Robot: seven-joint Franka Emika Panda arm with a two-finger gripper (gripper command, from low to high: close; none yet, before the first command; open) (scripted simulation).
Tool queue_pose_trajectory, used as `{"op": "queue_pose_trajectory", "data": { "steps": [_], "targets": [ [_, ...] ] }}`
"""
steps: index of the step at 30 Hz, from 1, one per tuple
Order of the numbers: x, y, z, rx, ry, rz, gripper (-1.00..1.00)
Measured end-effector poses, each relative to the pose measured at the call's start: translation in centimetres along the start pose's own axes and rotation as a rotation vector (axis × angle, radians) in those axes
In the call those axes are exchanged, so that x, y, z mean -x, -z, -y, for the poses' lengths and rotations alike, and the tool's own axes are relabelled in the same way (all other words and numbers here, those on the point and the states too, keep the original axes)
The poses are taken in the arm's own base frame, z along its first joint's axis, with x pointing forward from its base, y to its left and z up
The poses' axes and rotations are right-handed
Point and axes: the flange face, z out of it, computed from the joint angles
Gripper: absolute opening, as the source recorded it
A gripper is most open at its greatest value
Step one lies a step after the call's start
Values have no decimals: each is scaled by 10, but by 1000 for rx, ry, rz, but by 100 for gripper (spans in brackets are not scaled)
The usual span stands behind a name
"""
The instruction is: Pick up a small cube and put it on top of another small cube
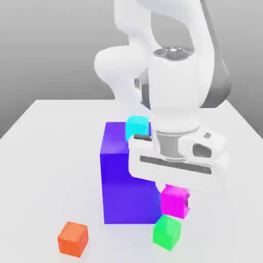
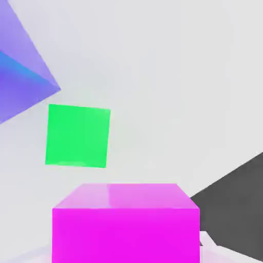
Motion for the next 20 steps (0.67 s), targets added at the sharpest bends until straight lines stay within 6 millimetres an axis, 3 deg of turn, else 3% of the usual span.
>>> {"op": "queue_pose_trajectory", "data": {
  "steps": [5,11,17,18,20],
  "targets": [
    [-36,-17,17,-94,271,6,-100],
    [-37,-39,17,-90,294,12,-100],
    [-35,-77,24,-100,290,6,-100],
    [-35,-82,26,-102,289,5,100],
    [-35,-82,26,-102,289,5,100]
  ]
}}
